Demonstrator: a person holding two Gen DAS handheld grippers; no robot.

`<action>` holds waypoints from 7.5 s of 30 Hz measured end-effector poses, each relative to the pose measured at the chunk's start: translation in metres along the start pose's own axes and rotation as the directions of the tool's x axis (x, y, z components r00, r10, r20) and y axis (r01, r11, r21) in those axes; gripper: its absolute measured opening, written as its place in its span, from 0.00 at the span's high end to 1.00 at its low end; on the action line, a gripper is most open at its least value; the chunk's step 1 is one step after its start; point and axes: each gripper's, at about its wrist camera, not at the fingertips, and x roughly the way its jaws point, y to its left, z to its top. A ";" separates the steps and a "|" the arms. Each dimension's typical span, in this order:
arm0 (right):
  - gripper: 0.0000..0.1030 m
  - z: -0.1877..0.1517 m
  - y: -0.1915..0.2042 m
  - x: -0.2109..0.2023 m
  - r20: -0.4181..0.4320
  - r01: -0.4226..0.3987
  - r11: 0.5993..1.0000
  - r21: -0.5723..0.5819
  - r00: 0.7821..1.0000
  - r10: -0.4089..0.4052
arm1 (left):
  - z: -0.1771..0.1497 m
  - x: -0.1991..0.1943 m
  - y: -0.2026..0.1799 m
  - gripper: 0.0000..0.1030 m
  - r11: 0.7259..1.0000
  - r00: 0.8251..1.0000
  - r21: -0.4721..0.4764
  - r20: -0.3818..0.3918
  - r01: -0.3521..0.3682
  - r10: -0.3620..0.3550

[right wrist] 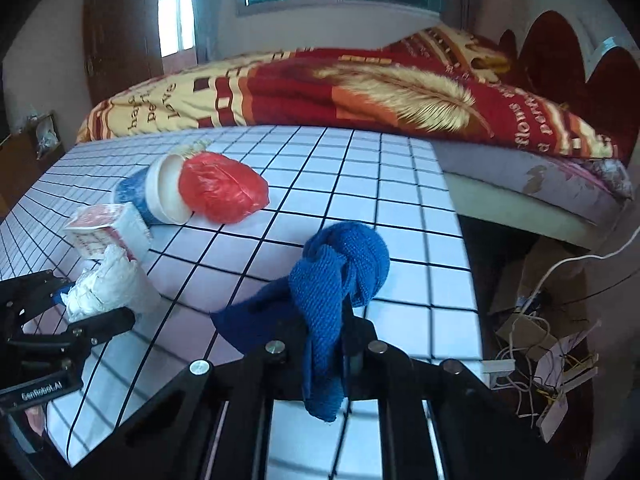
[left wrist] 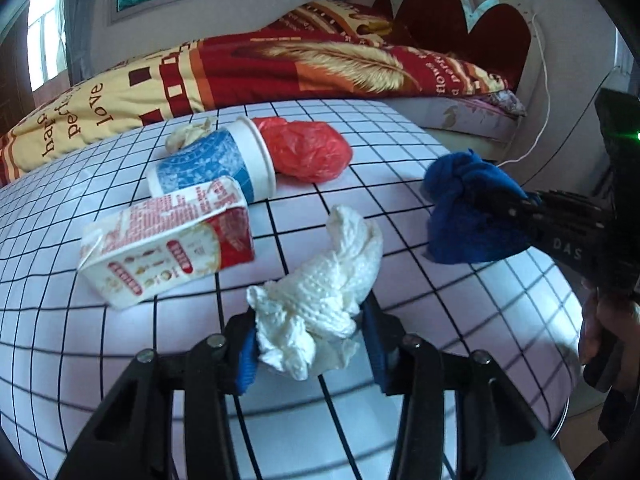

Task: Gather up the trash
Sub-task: 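Carry the tissue and blue cloth over the black bin, then open both tools to drop the tissue and cloth into the bin, then move both tools back toward the remaining trash on the table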

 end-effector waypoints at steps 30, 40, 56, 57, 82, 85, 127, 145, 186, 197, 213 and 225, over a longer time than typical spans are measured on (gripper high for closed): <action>0.90 -0.120 -0.013 -0.210 0.122 0.104 0.993 0.061 0.986 -0.111 | -0.057 -0.102 -0.073 0.56 0.990 0.989 0.088 0.091 0.109 -0.117; 0.90 -0.156 -0.039 -0.236 0.102 0.153 0.981 0.116 0.981 -0.165 | -0.068 -0.106 -0.116 0.56 0.975 0.983 0.154 0.070 0.158 -0.170; 0.90 -0.204 -0.080 -0.258 0.056 0.214 0.959 0.188 0.972 -0.228 | -0.075 -0.101 -0.173 0.56 0.946 0.973 0.243 0.027 0.215 -0.228; 0.90 -0.207 -0.082 -0.259 0.053 0.216 0.957 0.192 0.972 -0.230 | -0.076 -0.100 -0.177 0.56 0.943 0.972 0.249 0.023 0.221 -0.234; 0.90 -0.278 -0.131 -0.265 -0.068 0.275 0.923 0.270 0.961 -0.267 | -0.118 -0.057 -0.270 0.56 0.865 0.934 0.352 -0.145 0.357 -0.327; 0.90 -0.286 -0.134 -0.261 -0.085 0.273 0.924 0.269 0.962 -0.260 | -0.125 -0.049 -0.280 0.56 0.857 0.929 0.359 -0.169 0.369 -0.330; 0.00 -0.364 -0.174 -0.156 -0.384 0.326 0.933 0.151 0.889 -0.249 | -0.175 0.042 -0.290 0.00 0.897 0.929 0.351 -0.341 0.268 -0.145; 0.00 -0.328 -0.150 -0.200 -0.269 0.351 0.921 0.168 0.916 -0.299 | -0.151 -0.010 -0.275 0.00 0.907 0.956 0.337 -0.230 0.253 -0.182; 0.00 -0.156 -0.014 -0.193 0.007 0.173 0.985 -0.006 0.985 -0.173 | -0.074 -0.098 -0.092 0.00 0.993 0.998 0.115 0.069 0.003 -0.011; 0.00 -0.091 0.044 -0.136 0.038 0.080 0.992 -0.098 0.996 -0.077 | -0.057 -0.092 0.011 0.01 0.989 0.985 0.013 0.099 -0.145 0.143; 0.00 -0.014 0.082 -0.029 -0.009 0.017 0.989 -0.149 1.000 -0.018 | -0.007 -0.036 0.103 0.05 0.986 0.984 -0.001 0.063 -0.164 0.164; 0.00 0.009 0.089 0.020 -0.042 0.002 0.987 -0.161 0.999 -0.009 | 0.028 0.012 0.118 0.07 0.996 0.998 0.076 -0.006 0.055 -0.055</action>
